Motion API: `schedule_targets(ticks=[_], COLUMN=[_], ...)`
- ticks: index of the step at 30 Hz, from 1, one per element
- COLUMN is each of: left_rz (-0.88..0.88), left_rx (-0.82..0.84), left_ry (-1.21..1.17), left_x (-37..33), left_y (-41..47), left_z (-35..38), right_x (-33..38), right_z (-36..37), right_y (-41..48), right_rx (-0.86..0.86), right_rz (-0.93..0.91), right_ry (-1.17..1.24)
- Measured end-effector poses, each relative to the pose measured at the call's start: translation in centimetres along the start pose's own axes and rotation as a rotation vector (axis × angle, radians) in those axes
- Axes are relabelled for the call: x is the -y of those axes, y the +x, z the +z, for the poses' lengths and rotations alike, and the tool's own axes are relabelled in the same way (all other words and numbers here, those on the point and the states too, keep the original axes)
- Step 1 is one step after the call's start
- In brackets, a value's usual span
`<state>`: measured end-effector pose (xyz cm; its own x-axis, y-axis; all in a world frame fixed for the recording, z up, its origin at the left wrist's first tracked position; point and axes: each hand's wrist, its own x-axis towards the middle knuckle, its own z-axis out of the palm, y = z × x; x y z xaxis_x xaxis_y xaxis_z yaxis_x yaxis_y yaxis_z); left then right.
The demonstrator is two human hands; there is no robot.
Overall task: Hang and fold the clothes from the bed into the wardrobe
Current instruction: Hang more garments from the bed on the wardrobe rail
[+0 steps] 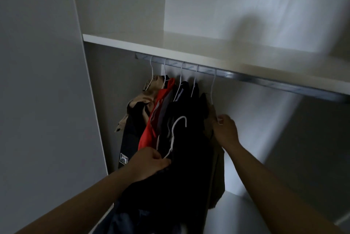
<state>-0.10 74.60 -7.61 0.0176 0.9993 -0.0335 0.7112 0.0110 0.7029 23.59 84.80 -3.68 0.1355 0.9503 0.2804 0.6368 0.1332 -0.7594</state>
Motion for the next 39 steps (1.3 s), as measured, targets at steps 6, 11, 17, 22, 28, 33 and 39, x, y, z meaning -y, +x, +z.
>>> schedule_targets(ticks=[6, 11, 17, 22, 28, 33, 39], left_rz=[0.045, 0.127, 0.162, 0.17, 0.137, 0.192, 0.198], left_rx=[0.087, 0.114, 0.171, 0.143, 0.127, 0.211, 0.218], left_ry=[-0.041, -0.073, -0.142, -0.226, -0.317, -0.337, -0.342], left_x=[-0.5, -1.7, -2.9, -4.5, -5.9, -7.2, -9.0], left_y=[-4.7, -7.8, -11.3, -14.7, -18.2, -19.5, -19.0], left_z=[-0.3, 0.4, 2.3, 4.7, 8.5, 11.7, 14.2], right_x=[1.4, 0.5, -0.9, -2.2, -3.9, -5.2, -6.0], right_z=[-2.4, -4.4, -7.9, -10.7, -13.1, -14.5, -16.4], right_y=[-8.3, -15.7, -21.7, -25.5, -30.0, -32.2, -32.9], right_rx=[0.016, -0.033, -0.129, -0.164, -0.236, -0.278, -0.329], right_rz=[0.104, 0.249, 0.311, 0.305, 0.328, 0.337, 0.362], right_ry=[0.007, 0.021, 0.032, 0.051, 0.138, 0.194, 0.183])
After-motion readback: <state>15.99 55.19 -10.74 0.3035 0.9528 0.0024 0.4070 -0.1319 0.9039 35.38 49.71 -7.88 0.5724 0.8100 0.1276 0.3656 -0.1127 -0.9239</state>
